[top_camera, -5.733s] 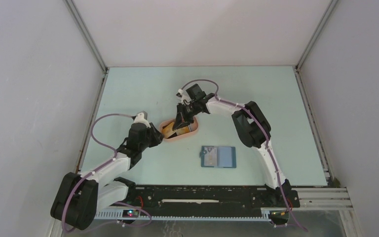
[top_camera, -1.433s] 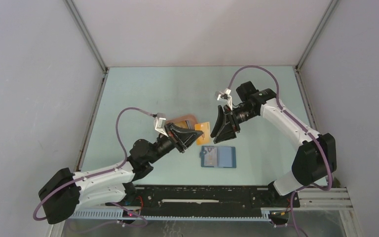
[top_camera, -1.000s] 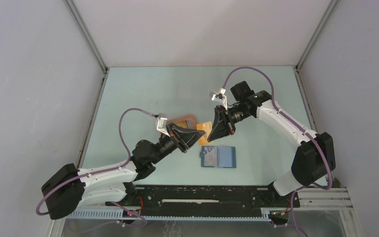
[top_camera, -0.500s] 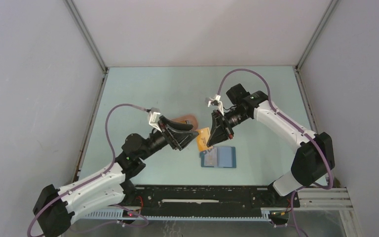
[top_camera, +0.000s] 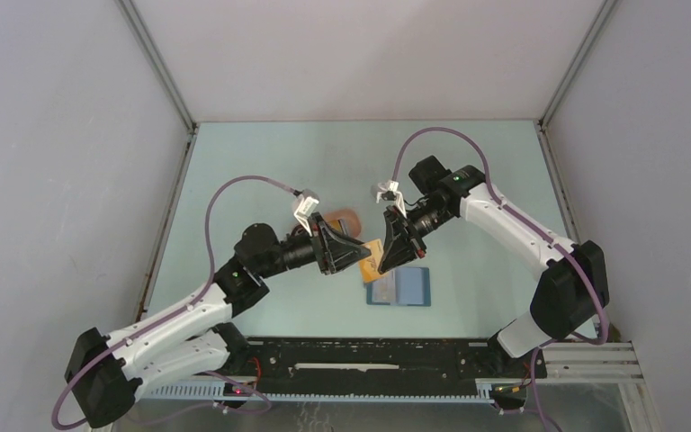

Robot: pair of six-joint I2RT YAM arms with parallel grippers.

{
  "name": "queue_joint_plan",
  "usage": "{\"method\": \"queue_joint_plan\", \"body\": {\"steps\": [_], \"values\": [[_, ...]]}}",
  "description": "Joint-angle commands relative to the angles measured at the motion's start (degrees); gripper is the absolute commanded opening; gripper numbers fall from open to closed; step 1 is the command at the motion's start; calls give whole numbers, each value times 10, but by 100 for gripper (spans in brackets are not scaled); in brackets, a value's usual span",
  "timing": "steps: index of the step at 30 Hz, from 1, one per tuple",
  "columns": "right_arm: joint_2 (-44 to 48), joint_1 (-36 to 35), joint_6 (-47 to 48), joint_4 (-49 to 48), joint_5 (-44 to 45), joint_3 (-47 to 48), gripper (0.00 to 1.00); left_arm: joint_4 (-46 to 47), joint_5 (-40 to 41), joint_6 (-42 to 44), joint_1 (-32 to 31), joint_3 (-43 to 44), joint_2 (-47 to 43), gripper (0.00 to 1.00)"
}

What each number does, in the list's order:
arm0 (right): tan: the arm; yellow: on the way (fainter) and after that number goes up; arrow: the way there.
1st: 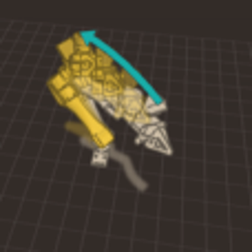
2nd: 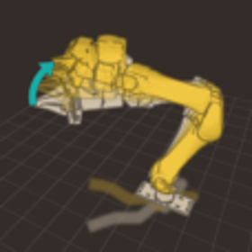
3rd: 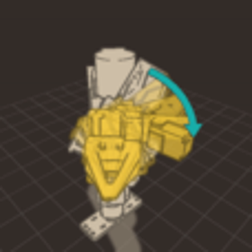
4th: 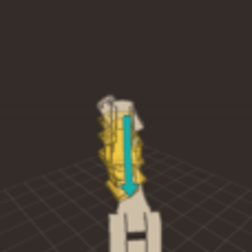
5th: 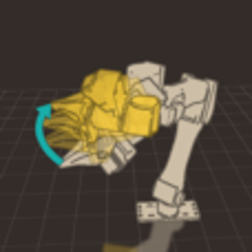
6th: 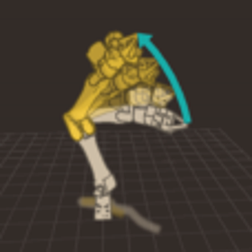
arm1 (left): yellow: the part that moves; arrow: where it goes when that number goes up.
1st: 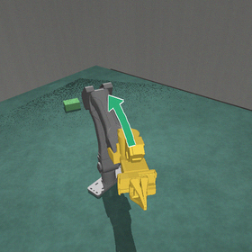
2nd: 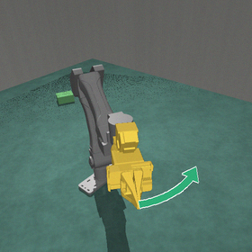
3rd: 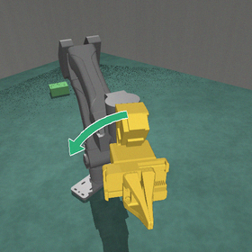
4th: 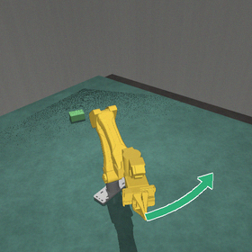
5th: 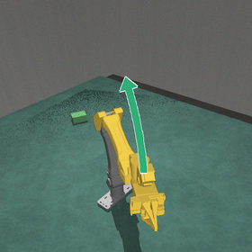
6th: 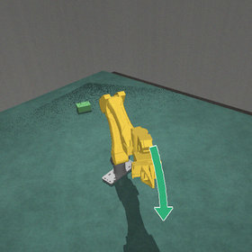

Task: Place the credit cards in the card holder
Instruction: Pick up the credit card from the storage box.

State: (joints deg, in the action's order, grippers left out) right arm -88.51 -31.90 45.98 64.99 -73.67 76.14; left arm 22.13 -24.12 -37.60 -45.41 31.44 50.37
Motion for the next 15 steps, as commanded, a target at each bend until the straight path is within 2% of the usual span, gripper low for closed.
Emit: {"method": "queue_joint_plan", "body": {"steps": [1,3,6,7,8,10,11,13,15], "values": [[1,-2,14,7,2,22,0,-5,-29,5,4,37,4,32],[1,-2,14,7,4,22,0,-14,-33,7,6,41,6,25],[2,-2,14,7,12,22,0,-16,-43,8,10,42,8,1],[2,-2,15,7,15,22,0,-15,-46,7,11,40,10,0],[2,-2,16,7,18,22,8,-10,-47,4,12,38,10,0],[6,-1,20,11,32,23,30,5,-44,-5,19,27,10,0],[10,2,28,17,41,24,38,14,-43,-11,24,19,8,0],[25,15,42,25,53,24,48,35,-36,-23,31,-3,2,0],[40,40,50,28,64,20,52,51,-20,-31,33,-24,-6,0]]}}
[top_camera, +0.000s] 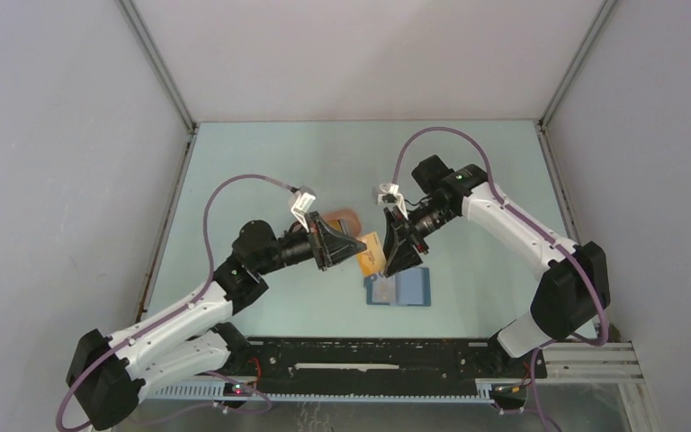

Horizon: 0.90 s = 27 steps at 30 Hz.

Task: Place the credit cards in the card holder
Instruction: Insert the credit card into the card holder.

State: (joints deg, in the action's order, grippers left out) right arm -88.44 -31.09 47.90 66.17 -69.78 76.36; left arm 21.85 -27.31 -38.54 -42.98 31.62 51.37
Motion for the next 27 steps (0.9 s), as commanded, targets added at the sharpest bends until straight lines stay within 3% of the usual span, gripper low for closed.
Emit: {"method": "queue_joint_plan", "body": {"steps": [1,6,10,14,19,27], "values": [[47,44,35,15,37,14,52,61,21,-27,10,-36,-19,0],[114,82,84,-40,121,-60,43,152,93,-84,9,-113,-15,0],[186,82,246,-98,186,-185,37,252,113,-123,9,-159,35,0],[224,77,342,-152,237,-280,34,273,120,-134,8,-153,100,0],[203,33,334,-213,301,-329,16,337,97,-149,6,-128,215,0],[144,-32,305,-265,389,-340,9,430,67,-180,-4,-86,378,0]]}}
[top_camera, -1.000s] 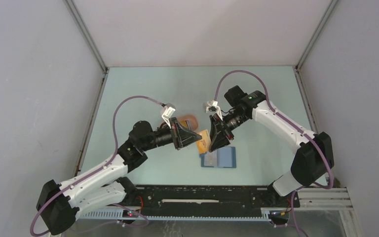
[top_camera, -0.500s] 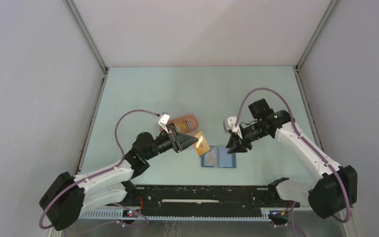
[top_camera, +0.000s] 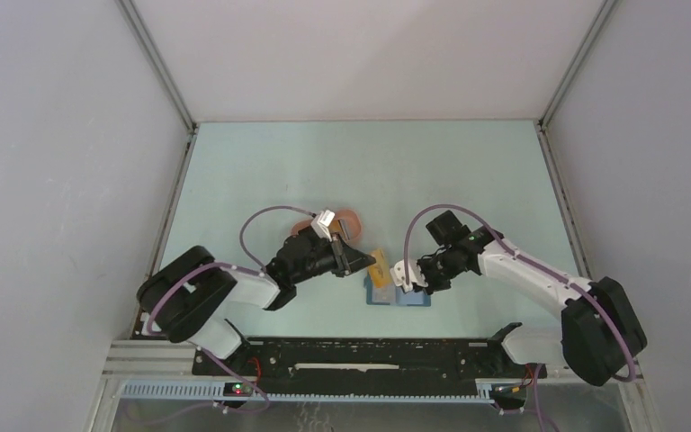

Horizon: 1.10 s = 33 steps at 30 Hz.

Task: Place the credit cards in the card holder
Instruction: Insert the credit card into the card holder.

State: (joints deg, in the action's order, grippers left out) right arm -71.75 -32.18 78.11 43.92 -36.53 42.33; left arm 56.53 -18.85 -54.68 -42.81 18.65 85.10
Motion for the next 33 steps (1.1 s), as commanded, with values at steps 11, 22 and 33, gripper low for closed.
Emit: {"method": "queue_joint_plan", "body": {"steps": [11,22,33], "values": [[-68,-31,0,-44,86,0,6,124,-18,-24,-9,57,144,0],[-81,-41,-4,-46,98,0,5,126,-27,-29,-11,69,185,0],[-83,-43,-6,-46,98,1,4,91,-26,-20,-19,79,195,0]]}}
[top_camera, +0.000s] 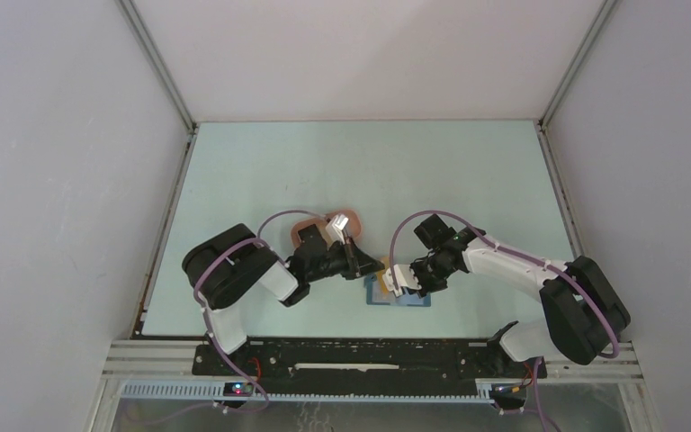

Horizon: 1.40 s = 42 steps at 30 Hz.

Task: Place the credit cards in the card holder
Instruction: Insert the credit card into the card holder.

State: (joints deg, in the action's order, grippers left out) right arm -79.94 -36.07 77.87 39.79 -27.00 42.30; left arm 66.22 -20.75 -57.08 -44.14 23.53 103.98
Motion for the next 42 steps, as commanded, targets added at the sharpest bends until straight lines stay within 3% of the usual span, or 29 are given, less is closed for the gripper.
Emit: {"method": "queue_joint_plan", "body": {"steps": [1,17,34,42], "values": [[0,-4,-3,-4,3,1,4,-12,-6,7,-5,32,5,0],[-2,-5,-4,-4,3,1,3,-91,13,43,-6,35,-24,0],[-3,-7,-6,-6,3,1,3,-87,-9,35,-23,65,3,0],[-1,-7,-6,-4,3,1,3,-54,-6,25,6,21,-48,0]]}}
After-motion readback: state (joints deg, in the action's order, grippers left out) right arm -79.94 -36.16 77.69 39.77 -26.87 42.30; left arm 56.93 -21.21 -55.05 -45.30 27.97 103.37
